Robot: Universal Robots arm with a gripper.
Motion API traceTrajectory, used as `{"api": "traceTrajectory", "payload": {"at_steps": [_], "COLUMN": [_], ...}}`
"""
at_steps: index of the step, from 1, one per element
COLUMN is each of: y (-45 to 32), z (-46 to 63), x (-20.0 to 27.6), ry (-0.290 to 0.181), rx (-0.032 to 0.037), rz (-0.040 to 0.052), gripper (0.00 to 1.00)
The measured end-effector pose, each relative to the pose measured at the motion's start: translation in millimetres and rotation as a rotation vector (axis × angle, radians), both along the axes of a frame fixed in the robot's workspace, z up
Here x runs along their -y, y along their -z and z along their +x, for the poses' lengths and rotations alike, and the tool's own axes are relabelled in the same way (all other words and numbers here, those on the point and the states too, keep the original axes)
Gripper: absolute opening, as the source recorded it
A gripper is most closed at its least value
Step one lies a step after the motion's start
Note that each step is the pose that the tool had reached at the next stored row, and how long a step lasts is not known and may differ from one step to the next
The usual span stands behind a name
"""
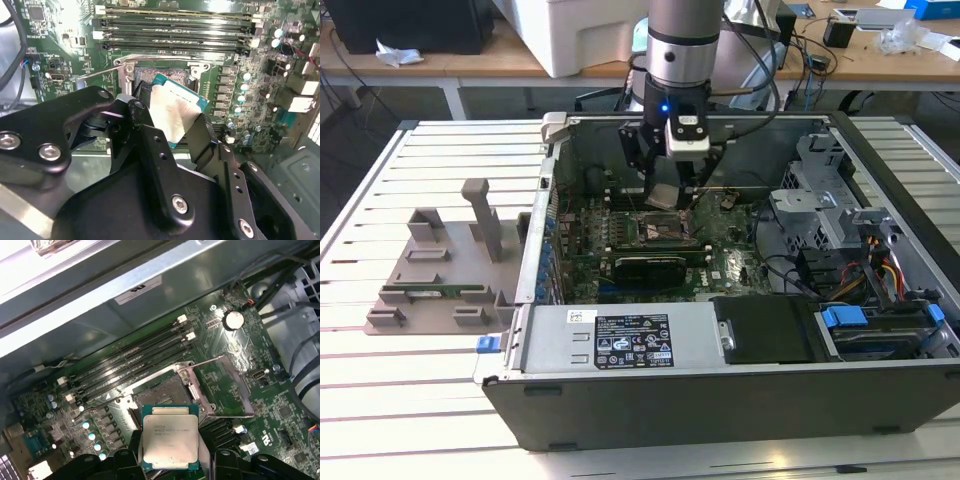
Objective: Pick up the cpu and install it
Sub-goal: 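Place the cpu into insertion slot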
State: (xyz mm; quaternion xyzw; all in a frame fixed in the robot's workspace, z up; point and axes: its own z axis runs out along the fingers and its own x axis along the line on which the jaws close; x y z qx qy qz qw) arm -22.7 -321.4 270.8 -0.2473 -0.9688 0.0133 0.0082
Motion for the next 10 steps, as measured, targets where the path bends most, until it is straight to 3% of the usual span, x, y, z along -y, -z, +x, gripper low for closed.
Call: {"api": "traceTrajectory", "payload": {"at_steps": [2,10], "y": [0.0,0.1], "z": [0.0,0.0], "x": [0.0,0.0], "ry": [0.044,0.134], "rx": [0.0,0.0], "rz": [-0.0004,-0.0008], "gripper": [0.53,0.53]}}
